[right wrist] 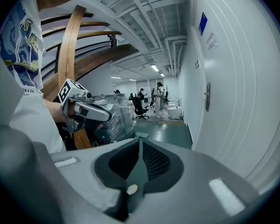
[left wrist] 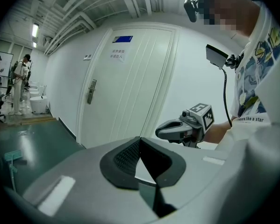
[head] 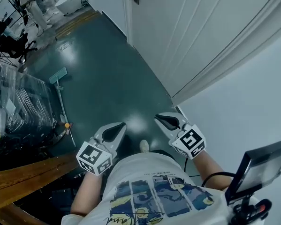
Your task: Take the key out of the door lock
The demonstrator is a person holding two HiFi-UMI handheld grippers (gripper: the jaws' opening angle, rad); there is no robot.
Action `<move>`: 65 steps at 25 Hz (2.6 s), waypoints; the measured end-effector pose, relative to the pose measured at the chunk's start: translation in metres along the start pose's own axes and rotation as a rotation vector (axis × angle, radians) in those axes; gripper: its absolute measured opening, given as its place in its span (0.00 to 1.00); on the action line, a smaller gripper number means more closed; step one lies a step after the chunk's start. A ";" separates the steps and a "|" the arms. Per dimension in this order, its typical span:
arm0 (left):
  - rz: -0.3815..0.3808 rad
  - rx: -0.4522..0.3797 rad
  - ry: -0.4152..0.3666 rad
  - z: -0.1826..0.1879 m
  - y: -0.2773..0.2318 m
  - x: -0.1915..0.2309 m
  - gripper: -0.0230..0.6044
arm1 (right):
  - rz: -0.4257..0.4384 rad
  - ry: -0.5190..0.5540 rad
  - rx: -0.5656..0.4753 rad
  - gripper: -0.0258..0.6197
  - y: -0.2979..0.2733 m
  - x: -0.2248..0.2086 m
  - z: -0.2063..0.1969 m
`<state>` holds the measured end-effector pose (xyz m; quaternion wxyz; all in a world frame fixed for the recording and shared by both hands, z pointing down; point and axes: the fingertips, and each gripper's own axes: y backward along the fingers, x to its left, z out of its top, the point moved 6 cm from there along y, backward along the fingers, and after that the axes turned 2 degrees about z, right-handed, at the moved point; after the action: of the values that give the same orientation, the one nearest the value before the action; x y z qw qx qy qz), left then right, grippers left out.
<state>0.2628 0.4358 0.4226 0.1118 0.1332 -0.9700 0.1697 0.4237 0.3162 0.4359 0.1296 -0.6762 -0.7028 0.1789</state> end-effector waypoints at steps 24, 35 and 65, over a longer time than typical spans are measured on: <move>-0.047 -0.039 0.033 0.095 -0.027 0.267 0.04 | -0.065 -0.007 0.036 0.06 -0.212 -0.074 0.140; -0.010 -0.014 0.036 0.133 -0.121 0.329 0.09 | -0.051 -0.030 0.007 0.06 -0.255 -0.192 0.151; -0.239 0.060 0.151 0.259 -0.400 0.467 0.10 | -0.306 -0.105 0.016 0.06 -0.269 -0.422 0.174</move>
<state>-0.1021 -0.1230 0.4271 0.1999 0.2378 -0.9306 0.1937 0.1290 -0.1235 0.4191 0.1238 -0.5499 -0.8019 0.1981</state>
